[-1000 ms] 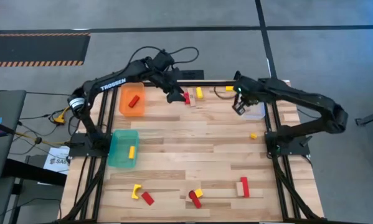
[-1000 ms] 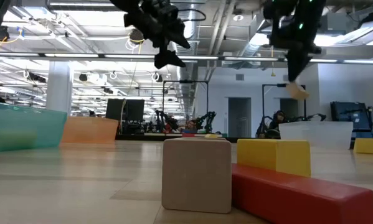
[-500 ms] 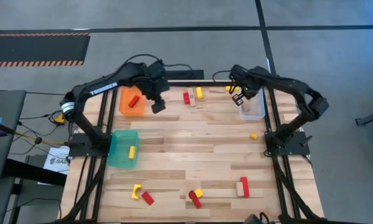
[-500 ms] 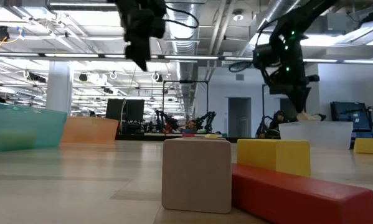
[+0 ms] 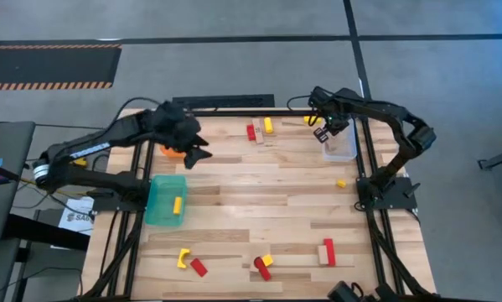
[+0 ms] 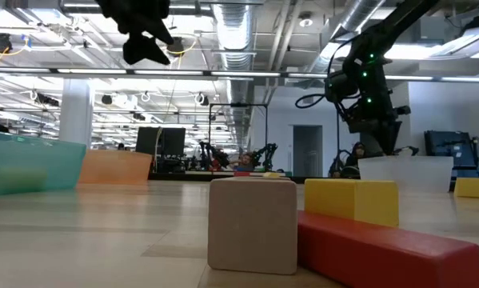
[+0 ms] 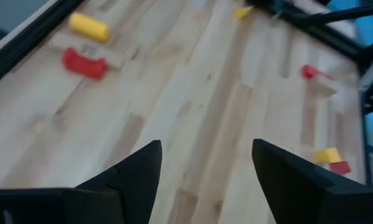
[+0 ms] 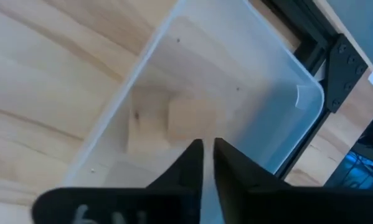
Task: Sort & place blocks by color
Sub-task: Put the brown wooden block into the white bin, then put the red wooden block into the orange bin
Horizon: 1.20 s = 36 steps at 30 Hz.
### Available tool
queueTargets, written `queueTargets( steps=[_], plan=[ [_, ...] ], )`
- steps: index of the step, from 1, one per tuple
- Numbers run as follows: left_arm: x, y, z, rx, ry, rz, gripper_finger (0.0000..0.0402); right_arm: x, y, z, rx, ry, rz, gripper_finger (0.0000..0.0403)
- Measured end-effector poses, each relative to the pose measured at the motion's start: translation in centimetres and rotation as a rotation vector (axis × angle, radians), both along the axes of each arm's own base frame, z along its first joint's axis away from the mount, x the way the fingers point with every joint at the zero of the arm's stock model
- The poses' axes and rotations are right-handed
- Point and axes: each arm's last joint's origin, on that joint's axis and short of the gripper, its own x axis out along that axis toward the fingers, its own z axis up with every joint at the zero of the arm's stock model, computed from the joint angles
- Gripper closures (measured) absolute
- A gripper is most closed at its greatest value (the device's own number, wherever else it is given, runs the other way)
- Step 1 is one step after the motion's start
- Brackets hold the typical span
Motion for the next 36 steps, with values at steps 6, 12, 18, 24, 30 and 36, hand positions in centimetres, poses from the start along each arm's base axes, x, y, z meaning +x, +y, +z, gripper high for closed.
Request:
queueTargets(
  steps=[6,12,18,24,30,36],
  plan=[
    [-0.4,-2.1,-1.1,0.025,-0.021,-0.073,0.0166,-0.4,0.5,0.1,0.062,0.030,-0.002,0.0256],
    [0.2,-3.6,-1.9,0.059,0.015,-0.188,0.0166,0.0,2.6,1.5,0.091,-0.039,-0.056,0.0178],
    [0.5,-6.3,-2.4,0.095,0.052,-0.383,0.0166,1.7,8.1,5.3,-0.022,-0.225,-0.032,0.0162],
    [-0.1,-8.1,-3.0,0.123,0.148,-0.498,0.0166,3.0,15.7,8.4,-0.074,-0.467,0.097,0.0171],
    [1.1,-9.2,-3.7,0.046,0.155,-0.564,0.0166,4.8,23.2,9.5,-0.023,-0.685,0.409,0.0174],
    [3.6,-11.2,-5.3,-0.089,0.197,-0.503,0.0166,6.5,29.7,8.7,0.027,-0.770,0.777,0.0175]
  ],
)
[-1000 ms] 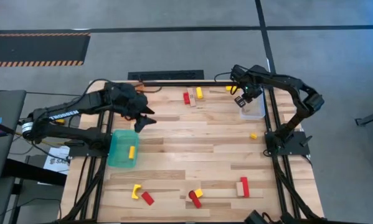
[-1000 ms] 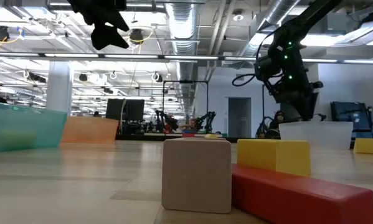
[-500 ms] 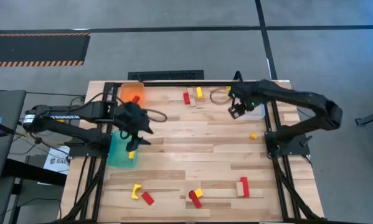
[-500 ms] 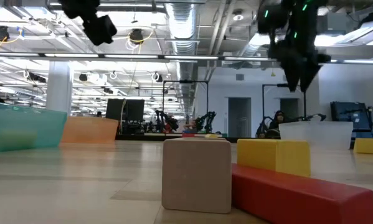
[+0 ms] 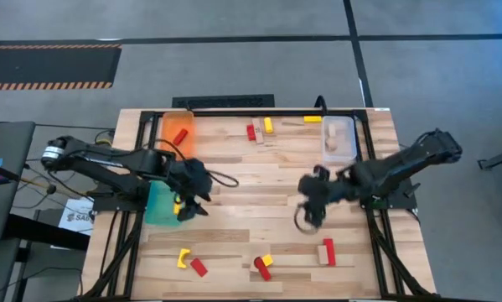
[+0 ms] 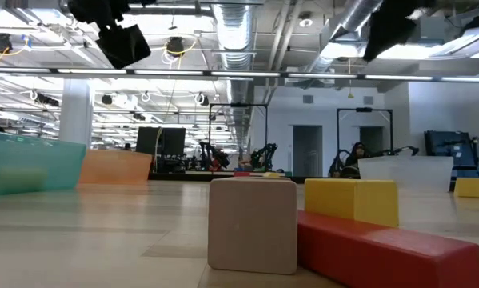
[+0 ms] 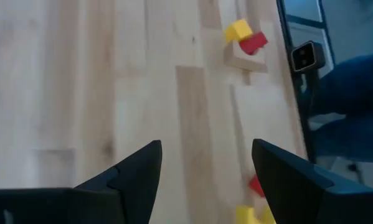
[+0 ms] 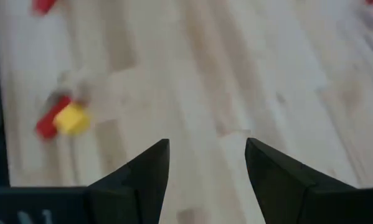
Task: Sort & place blocks by color
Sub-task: Put the red wooden block into the orange bin
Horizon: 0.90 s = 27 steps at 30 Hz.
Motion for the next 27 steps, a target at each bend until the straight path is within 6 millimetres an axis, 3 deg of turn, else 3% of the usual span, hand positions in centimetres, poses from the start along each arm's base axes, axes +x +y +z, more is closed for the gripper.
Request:
queueTargets(
  steps=[7,13,18,27],
  plan=[
    [1.0,-3.2,-2.6,0.038,0.167,0.080,0.0166,1.7,6.0,-3.1,-0.036,0.010,0.251,0.0175],
    [0.0,-5.7,-2.3,0.071,0.165,0.122,0.0166,3.5,9.2,-5.3,-0.030,-0.045,0.442,0.0175],
    [-1.6,-7.1,-2.4,0.197,0.176,0.112,0.0166,4.7,10.4,-5.5,0.032,-0.158,0.465,0.0175],
    [-4.5,-10.3,-2.7,0.288,0.200,-0.104,0.0166,6.6,11.0,-4.6,0.114,-0.367,0.445,0.0175]
  ],
)
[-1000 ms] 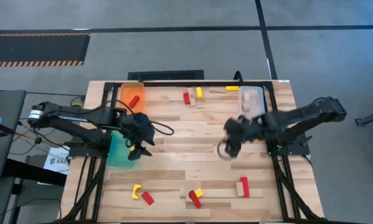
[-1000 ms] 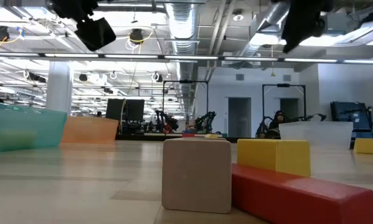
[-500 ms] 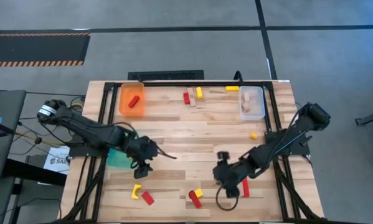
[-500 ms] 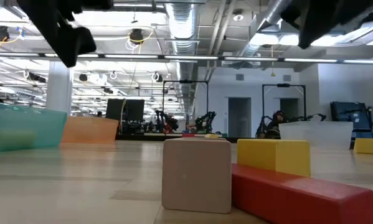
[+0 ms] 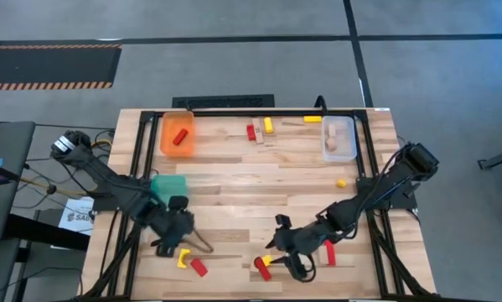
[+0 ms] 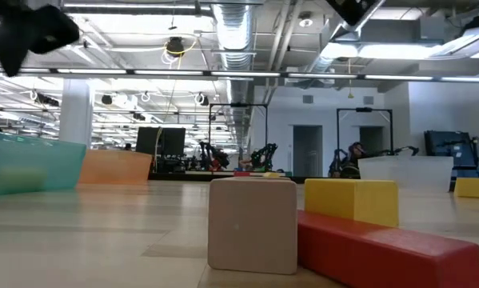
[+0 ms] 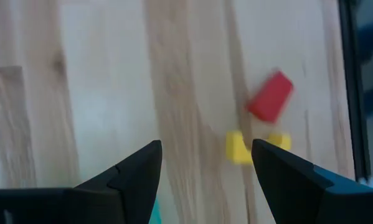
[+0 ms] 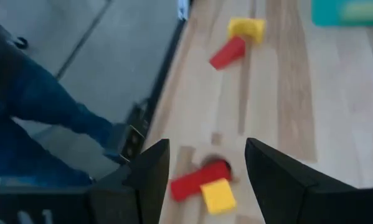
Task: Sort & place blocks by color
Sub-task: Put the red wooden block into the orange bin
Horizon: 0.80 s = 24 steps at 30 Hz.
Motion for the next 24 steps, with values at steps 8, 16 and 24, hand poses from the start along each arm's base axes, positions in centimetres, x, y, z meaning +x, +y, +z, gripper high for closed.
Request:
queueTargets(
  steps=[8,16,24],
  plan=[
    [-2.9,-1.6,-0.2,0.158,0.011,-0.127,0.0166,1.4,1.1,1.9,0.083,-0.007,-0.063,0.0178],
    [-5.2,-0.9,0.5,0.260,0.024,-0.191,0.0166,4.7,2.3,2.0,0.088,0.144,-0.156,0.0195],
    [-8.1,1.7,-1.6,0.114,-0.079,-0.142,0.0166,7.0,3.9,0.3,0.375,0.420,-0.364,0.0215]
  ],
)
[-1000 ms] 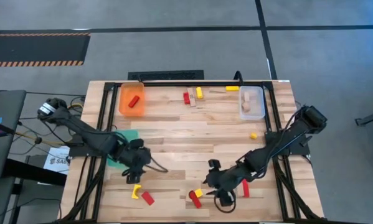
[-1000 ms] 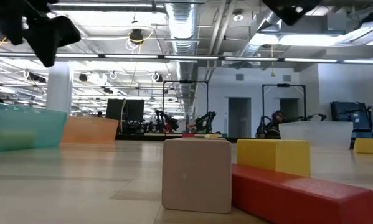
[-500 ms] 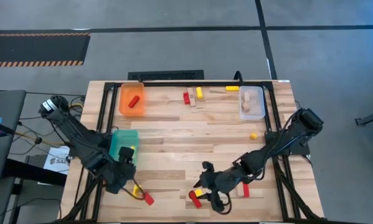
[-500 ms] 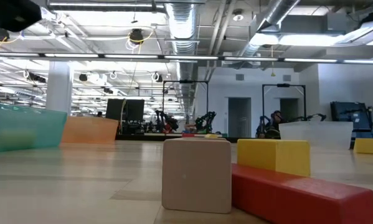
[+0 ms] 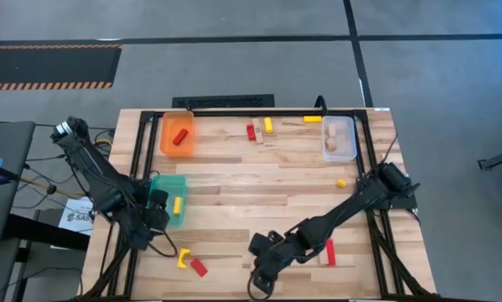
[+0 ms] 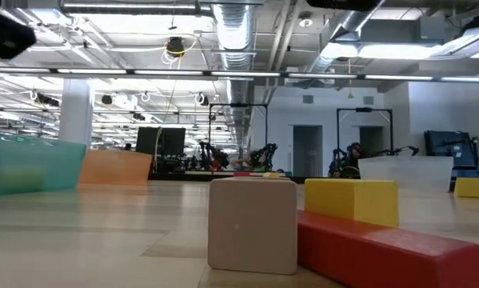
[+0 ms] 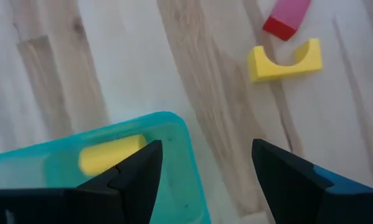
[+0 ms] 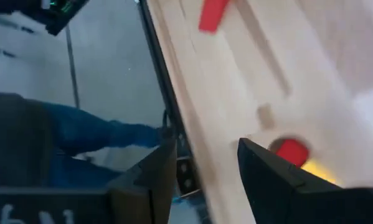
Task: Sort & place blocks by color
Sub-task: Put the red wooden block into the orange bin
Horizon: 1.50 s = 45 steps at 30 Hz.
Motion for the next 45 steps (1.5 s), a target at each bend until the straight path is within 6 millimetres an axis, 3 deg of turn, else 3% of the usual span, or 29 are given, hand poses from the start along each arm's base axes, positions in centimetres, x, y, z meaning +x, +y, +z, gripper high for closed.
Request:
queueTargets(
  steps=[7,14,27,45],
  plan=[
    [-1.6,2.3,-1.4,-0.142,-0.116,0.032,0.0166,0.4,1.0,-2.5,0.288,0.302,-0.128,0.0234],
    [-1.2,3.9,-0.2,-0.192,-0.266,0.083,0.0166,-0.3,0.8,-3.9,0.284,0.454,-0.238,0.0252],
    [0.5,4.0,1.0,-0.248,-0.429,0.091,0.0166,-0.1,0.9,-3.9,0.292,0.434,-0.224,0.0261],
    [1.7,5.2,1.4,-0.223,-0.493,0.118,0.0166,0.2,1.0,-3.7,0.316,0.414,-0.233,0.0179]
  ],
)
